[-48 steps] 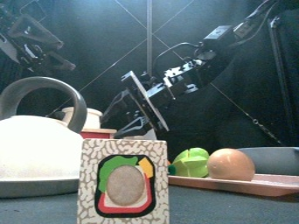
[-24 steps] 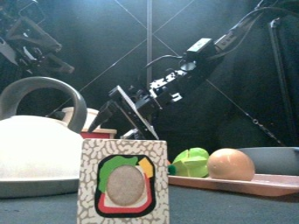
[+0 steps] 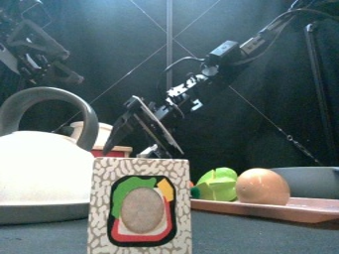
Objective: Grab squash
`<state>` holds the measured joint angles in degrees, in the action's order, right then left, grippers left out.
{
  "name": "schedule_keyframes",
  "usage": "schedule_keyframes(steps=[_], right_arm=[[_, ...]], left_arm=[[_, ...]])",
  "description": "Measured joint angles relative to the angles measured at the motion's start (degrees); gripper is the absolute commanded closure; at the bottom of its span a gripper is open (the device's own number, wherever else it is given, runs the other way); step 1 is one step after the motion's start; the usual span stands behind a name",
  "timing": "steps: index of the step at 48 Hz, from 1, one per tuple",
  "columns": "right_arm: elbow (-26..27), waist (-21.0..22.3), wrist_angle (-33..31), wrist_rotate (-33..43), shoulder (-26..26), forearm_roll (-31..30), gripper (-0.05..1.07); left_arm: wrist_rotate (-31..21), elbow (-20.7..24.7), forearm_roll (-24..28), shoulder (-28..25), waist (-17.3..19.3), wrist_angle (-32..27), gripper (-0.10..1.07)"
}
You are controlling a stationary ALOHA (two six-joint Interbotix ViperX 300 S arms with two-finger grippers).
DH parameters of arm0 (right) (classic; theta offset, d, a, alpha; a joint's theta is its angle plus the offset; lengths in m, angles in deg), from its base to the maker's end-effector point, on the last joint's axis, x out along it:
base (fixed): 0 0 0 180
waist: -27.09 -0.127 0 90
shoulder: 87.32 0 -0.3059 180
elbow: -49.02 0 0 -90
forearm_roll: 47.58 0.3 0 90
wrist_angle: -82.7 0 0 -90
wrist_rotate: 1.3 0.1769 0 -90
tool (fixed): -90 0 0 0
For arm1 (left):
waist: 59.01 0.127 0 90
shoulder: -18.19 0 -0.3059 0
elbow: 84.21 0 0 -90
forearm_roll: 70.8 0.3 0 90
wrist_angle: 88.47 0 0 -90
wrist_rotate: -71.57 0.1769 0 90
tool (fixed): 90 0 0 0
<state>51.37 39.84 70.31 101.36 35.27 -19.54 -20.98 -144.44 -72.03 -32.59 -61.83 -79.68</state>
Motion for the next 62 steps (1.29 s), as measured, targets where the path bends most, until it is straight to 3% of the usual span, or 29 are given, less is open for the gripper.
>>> schedule_keyframes(steps=[22, 27, 34, 41, 47, 62], right_arm=[[11.5, 0.4, -16.3, 2.8, 0.1, -9.0, -0.01], [13.9, 0.4, -21.2, 8.9, 0.8, -15.6, -0.01], [16.1, 0.0, -26.5, 21.1, 2.5, -30.1, -0.01], [16.0, -2.0, -26.4, 32.6, 4.7, -42.5, -0.01], [14.8, -3.3, -23.2, 39.2, 5.7, -48.5, -0.01], [11.1, -5.3, -15.9, 46.7, 6.5, -51.2, -0.01]], left_arm=[[0.0, -0.3, -0.5, 0.0, 0.0, 0.0, 0.0], [0.0, -0.3, -0.6, 0.0, 0.1, 0.0, 0.0], [0.0, -0.3, -0.6, 0.0, 0.1, 0.0, 0.0], [0.0, -0.4, -0.6, 0.0, 0.2, 0.0, 0.0], [0.0, -0.4, -0.6, 0.0, 0.2, 0.0, 0.0], [0.0, -0.4, -0.6, 0.0, 0.3, 0.0, 0.0]])
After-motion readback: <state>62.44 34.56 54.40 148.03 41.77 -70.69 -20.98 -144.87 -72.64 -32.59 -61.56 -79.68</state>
